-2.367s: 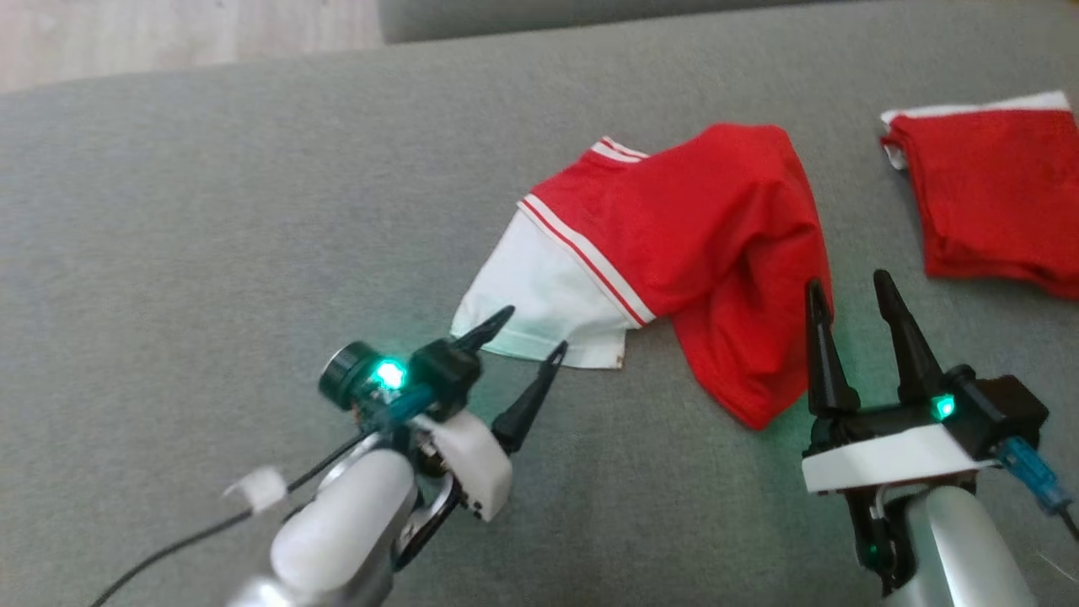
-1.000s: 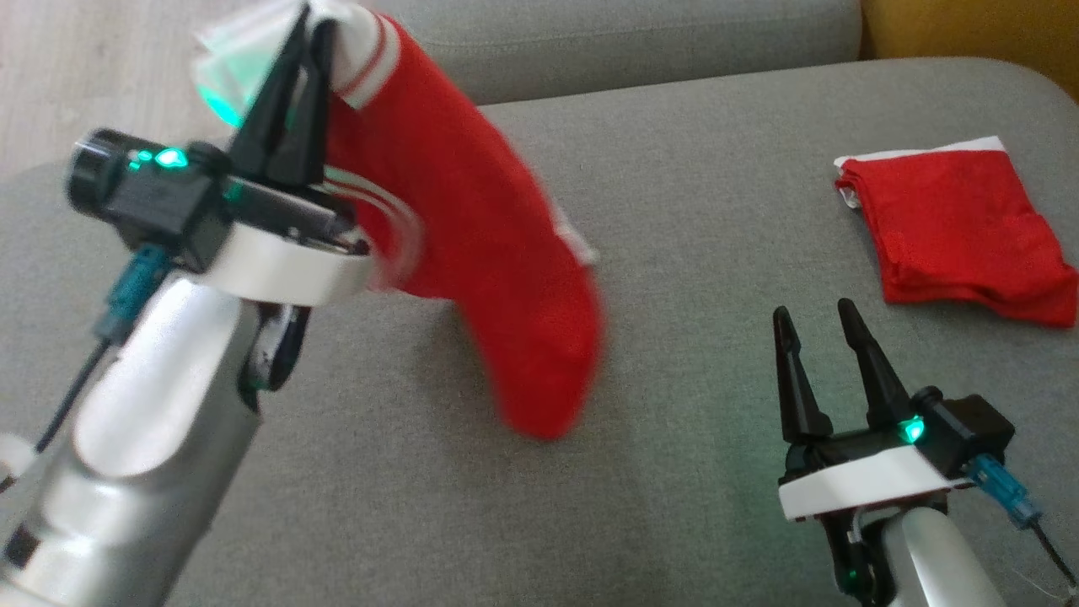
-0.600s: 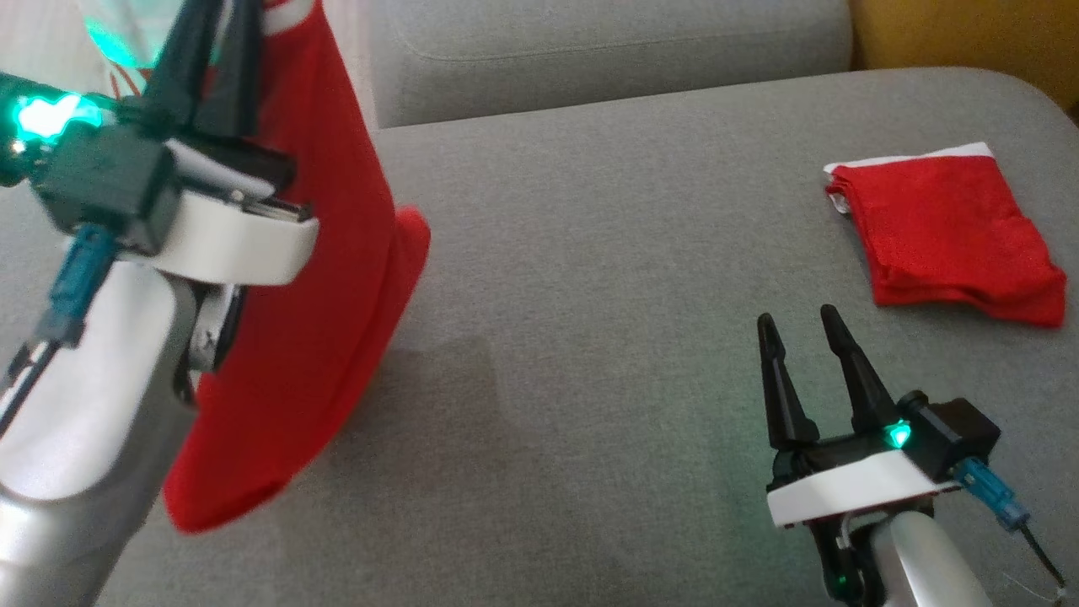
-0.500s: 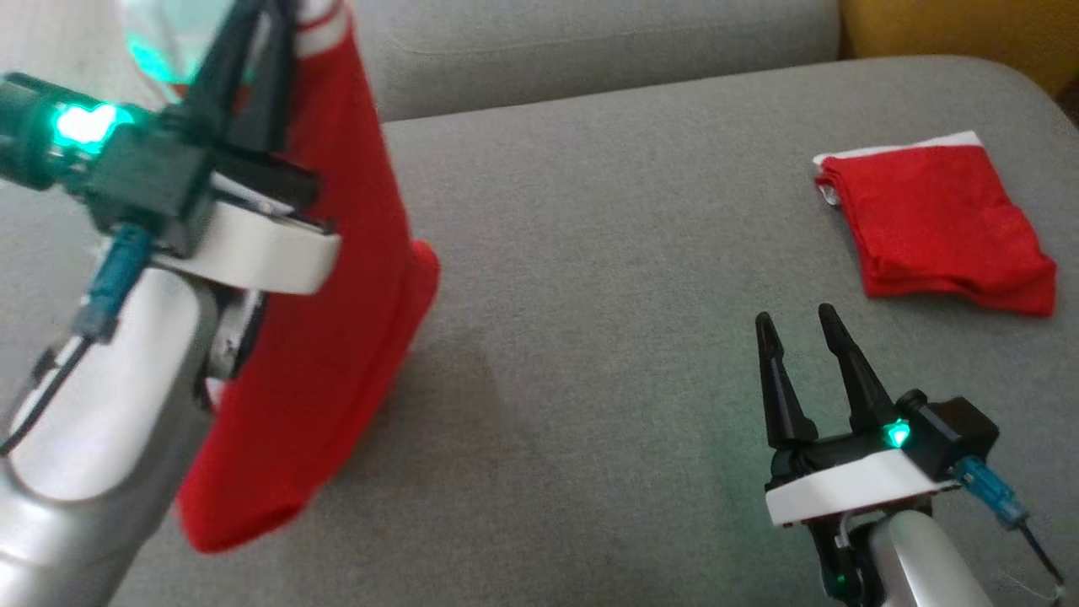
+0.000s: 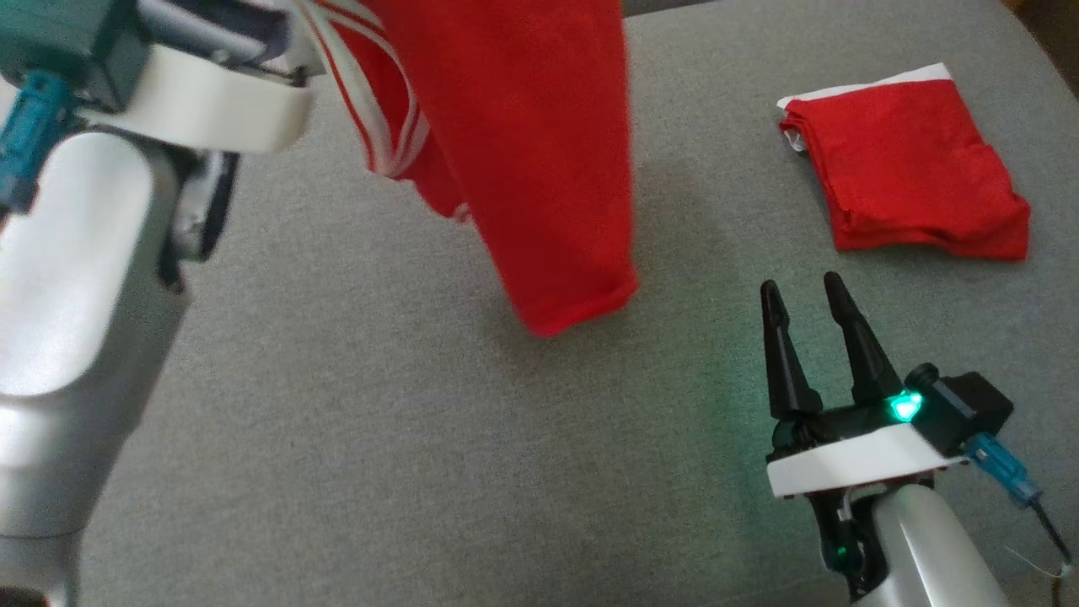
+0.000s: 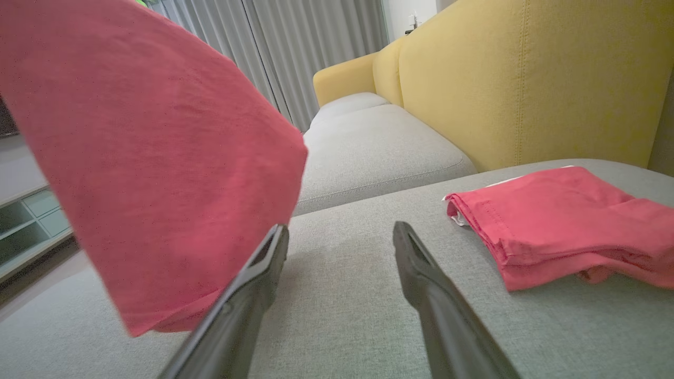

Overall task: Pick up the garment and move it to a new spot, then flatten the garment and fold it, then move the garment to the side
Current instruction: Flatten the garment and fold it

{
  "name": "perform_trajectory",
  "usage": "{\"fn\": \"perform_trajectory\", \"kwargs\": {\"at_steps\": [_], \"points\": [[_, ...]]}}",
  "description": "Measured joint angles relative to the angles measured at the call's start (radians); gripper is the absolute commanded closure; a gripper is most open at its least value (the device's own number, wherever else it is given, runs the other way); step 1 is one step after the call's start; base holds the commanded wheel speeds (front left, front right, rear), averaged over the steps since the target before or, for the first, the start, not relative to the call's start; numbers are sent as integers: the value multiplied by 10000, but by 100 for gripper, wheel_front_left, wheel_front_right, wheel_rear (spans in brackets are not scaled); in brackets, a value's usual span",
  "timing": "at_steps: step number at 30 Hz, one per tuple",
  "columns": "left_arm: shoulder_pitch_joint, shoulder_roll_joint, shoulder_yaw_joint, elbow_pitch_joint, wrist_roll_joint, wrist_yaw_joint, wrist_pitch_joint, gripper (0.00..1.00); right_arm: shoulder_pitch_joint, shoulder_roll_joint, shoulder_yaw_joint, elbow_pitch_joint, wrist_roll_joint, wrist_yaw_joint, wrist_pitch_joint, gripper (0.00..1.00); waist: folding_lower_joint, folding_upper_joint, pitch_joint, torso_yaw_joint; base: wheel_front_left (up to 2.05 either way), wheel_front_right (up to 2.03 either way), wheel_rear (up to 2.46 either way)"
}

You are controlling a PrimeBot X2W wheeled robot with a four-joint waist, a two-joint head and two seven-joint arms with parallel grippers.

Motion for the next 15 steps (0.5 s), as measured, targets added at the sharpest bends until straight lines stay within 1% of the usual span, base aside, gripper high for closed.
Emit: {"fn": "perform_trajectory", "kwargs": {"at_steps": [2,5,7,8,9,10,12,13,15], "points": [[243,265,82,546,-159,-29,75,100,-42,0,-29,-38,54,0,0,0,-1,0,126,-10,0,0,0],[995,665,-19,1475,-374,-431,314,100,-45,0,-44,-38,59,0,0,0,0,0,286,16,0,0,0],[1608,807,-263,2119,-512,-752,548,100,-54,0,-77,-36,59,0,0,0,-1,0,349,84,0,0,0],[1876,853,-383,2464,-539,-821,677,100,-65,0,-90,-35,58,0,0,0,-1,0,370,128,0,0,0],[2111,907,-485,2780,-554,-863,731,64,-84,0,-102,-33,58,0,0,0,-1,0,387,174,0,0,0],[2303,982,-545,3057,-546,-888,727,0,-114,0,-104,-33,58,0,0,0,-1,0,400,223,0,0,0],[2459,1120,-583,3538,-420,-848,591,0,-188,0,-105,-27,52,0,0,0,-1,0,400,321,0,0,0],[2453,1152,-545,3724,-382,-736,456,0,-232,0,-107,-25,42,0,0,0,-2,0,387,378,0,0,0],[2431,1164,-512,3839,-382,-702,293,0,-254,0,-109,-27,36,0,0,0,-2,0,368,436,0,0,0]]}}
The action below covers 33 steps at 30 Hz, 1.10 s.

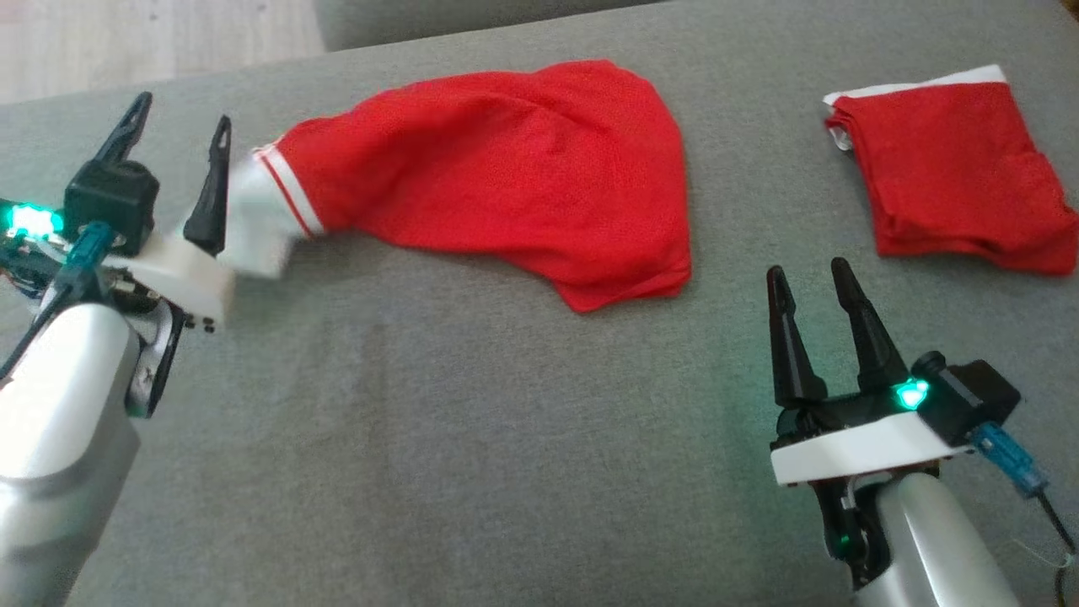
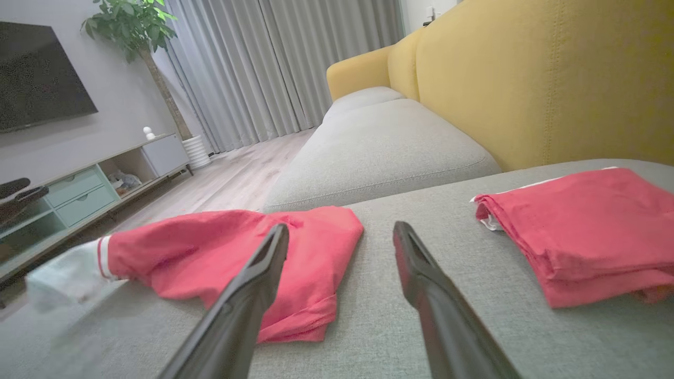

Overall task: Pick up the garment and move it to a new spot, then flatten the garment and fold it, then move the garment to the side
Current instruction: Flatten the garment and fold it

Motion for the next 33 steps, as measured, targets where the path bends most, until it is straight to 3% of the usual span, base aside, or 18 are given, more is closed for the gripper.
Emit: {"fn": "perform_trajectory", "kwargs": {"at_steps": [5,9,22,28,33], "points": [[31,-165,35,134,-4,174,-1133,0,20,0,-21,75,-395,0,0,0,0,0,-280,427,0,0,0],[648,-466,130,-539,-238,311,-1875,0,44,0,-109,94,-698,0,0,0,-1,0,-599,727,0,0,0],[5018,-1605,146,-2784,-765,1718,-2529,0,819,0,-495,61,-1114,0,0,0,-2,0,-1536,1779,0,0,0],[5667,-1950,244,-2970,-525,1730,-2546,0,913,2,-606,84,-1505,0,0,0,-2,0,-1642,2164,0,0,0],[5596,-2196,387,-3009,-251,1480,-2556,0,780,0,-293,520,-2134,0,2,0,0,0,-1496,2321,0,0,0]]}}
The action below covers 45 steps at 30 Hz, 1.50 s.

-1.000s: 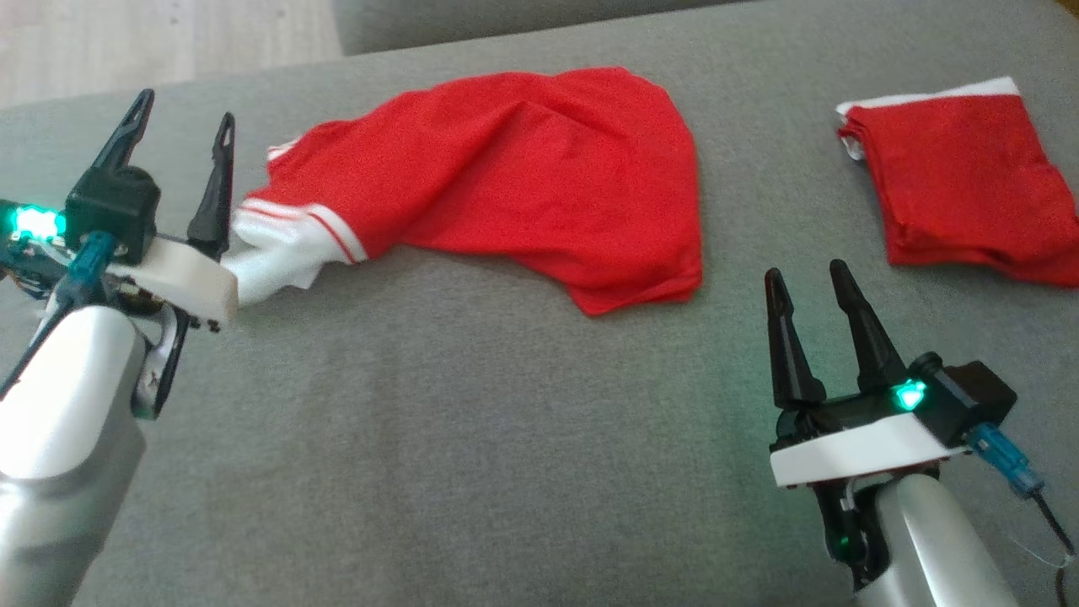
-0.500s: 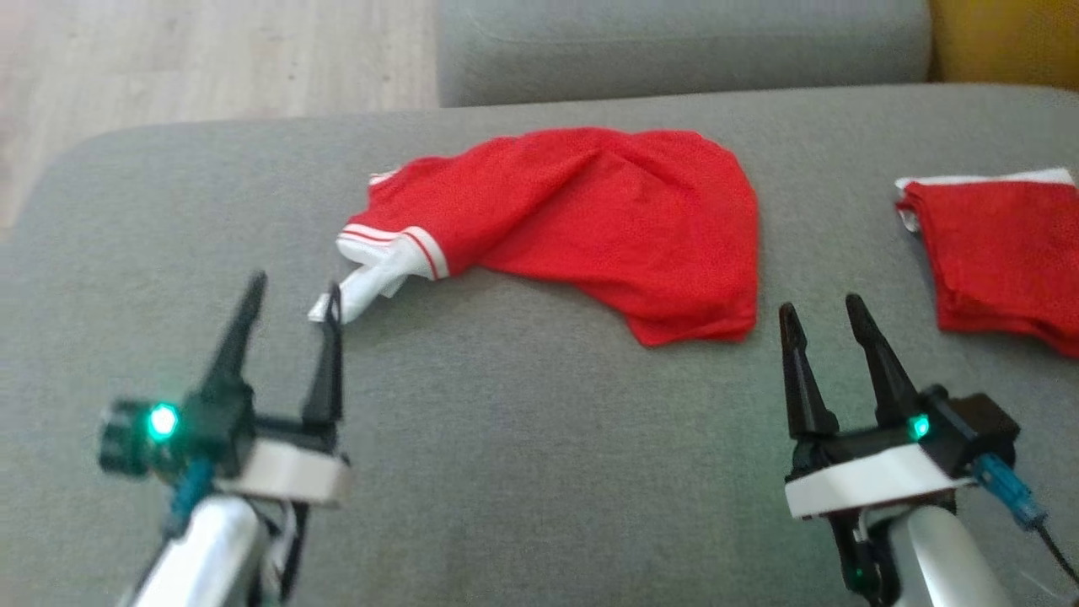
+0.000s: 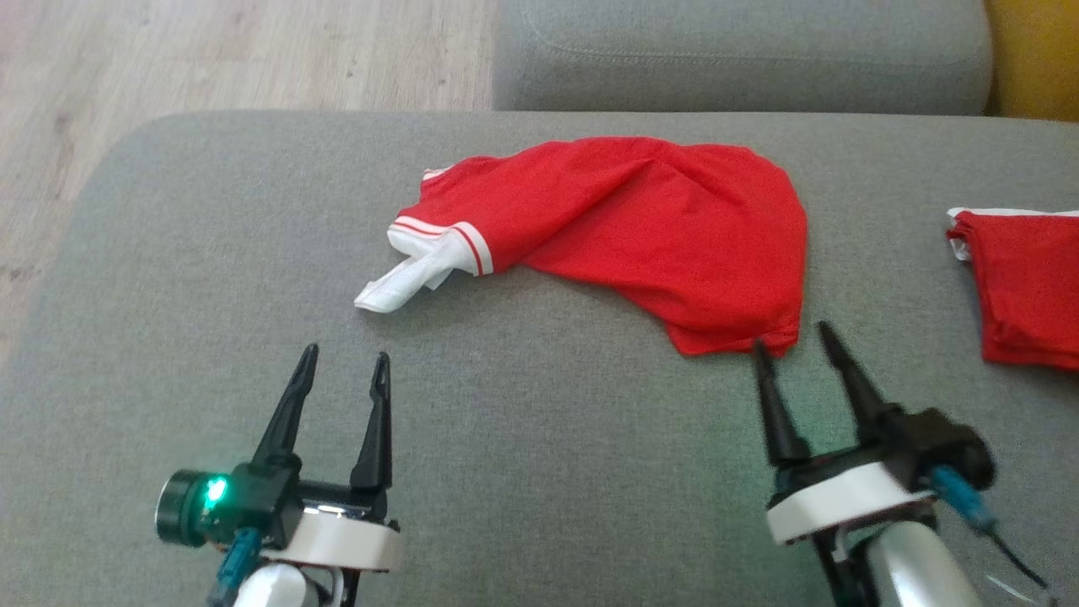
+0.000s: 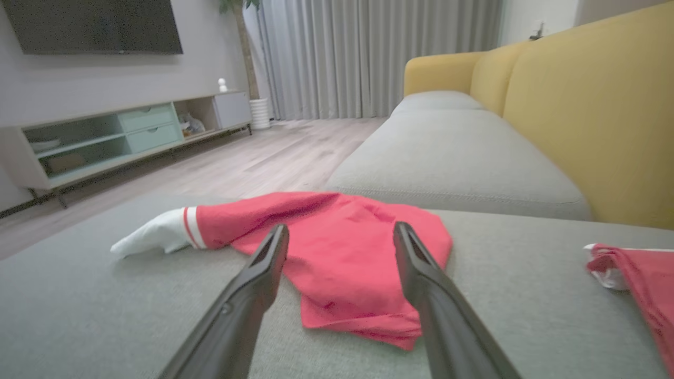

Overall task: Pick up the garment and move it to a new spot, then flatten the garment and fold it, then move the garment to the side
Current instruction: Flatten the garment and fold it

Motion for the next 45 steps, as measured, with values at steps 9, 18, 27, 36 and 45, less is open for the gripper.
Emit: {"fn": "perform_trajectory", "kwargs": {"at_steps": [9,18,27,36,45], "points": [[-393,-523,136,276,232,-616,-2,0,-1608,-362,1438,2318,-815,0,1177,0,1,0,608,188,0,0,0],[-630,-926,441,541,449,-991,-2,0,-3071,-675,1555,4454,-1615,0,1712,0,2,0,1030,549,0,0,0],[-765,-1206,688,851,780,-1333,-2,0,-4166,-731,1789,5777,-2096,0,2084,0,0,0,1170,867,0,0,0],[-753,-1296,1081,988,972,-1425,-2,0,-4541,-709,2140,6590,-2069,0,1906,100,0,0,928,800,0,0,0],[-289,-1308,1482,965,1057,-1498,-2,0,-4351,-545,2462,6011,-1822,0,846,100,0,0,355,169,0,0,0]]}}
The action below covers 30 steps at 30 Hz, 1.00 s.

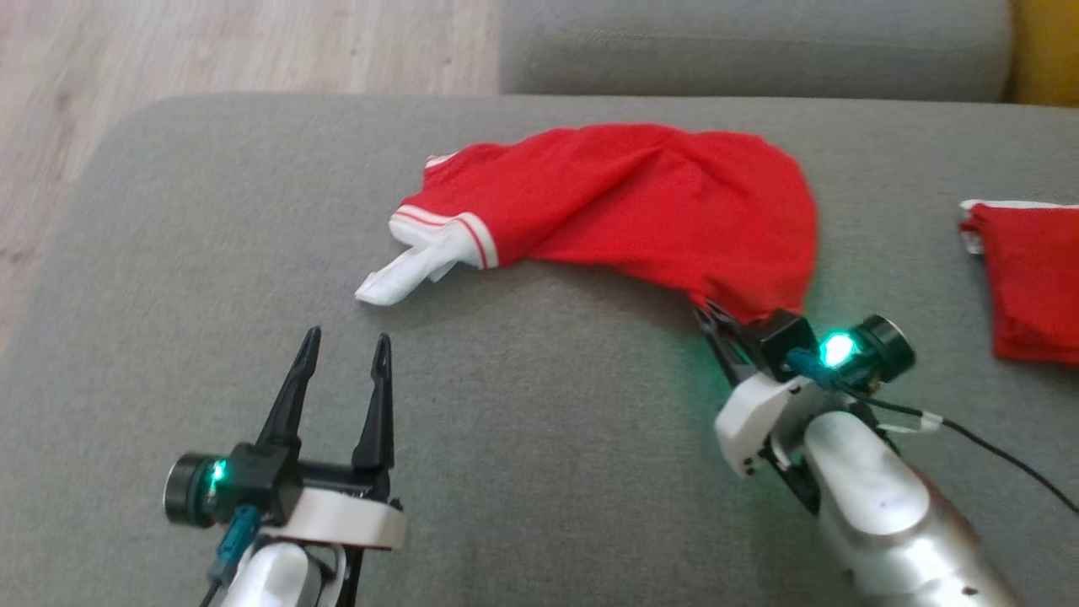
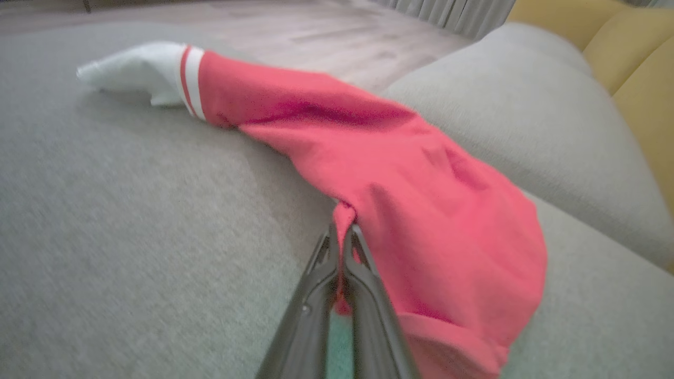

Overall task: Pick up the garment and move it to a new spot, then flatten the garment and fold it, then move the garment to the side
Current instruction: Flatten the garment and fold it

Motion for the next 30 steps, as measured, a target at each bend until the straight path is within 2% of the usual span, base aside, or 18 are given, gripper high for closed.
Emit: {"fn": "perform_trajectory", "kwargs": {"at_steps": [8,16,19,22,26,30], "points": [[239,29,272,-163,77,-13,0,0,402,270,414,-2048,157,0,-506,100,0,0,-462,-453,0,0,0],[570,44,424,-288,79,0,0,0,402,268,1045,-4366,594,0,-625,100,0,0,-916,-380,0,0,0],[644,36,483,-351,79,4,0,0,-284,253,1572,-5442,1283,0,-307,100,0,0,-1130,-199,0,0,0],[700,-4,614,-732,81,4,0,0,-1188,253,1687,-6322,1887,0,-17,100,0,0,-1266,-11,0,0,0],[872,-48,888,-1185,213,67,-2,0,-2386,270,1254,-7152,2696,0,408,100,-1,0,-1362,269,0,0,0],[1013,-84,1043,-1388,334,77,-2,0,-3037,314,-332,-6807,2596,0,968,100,-2,0,-1287,463,0,0,0]]}}
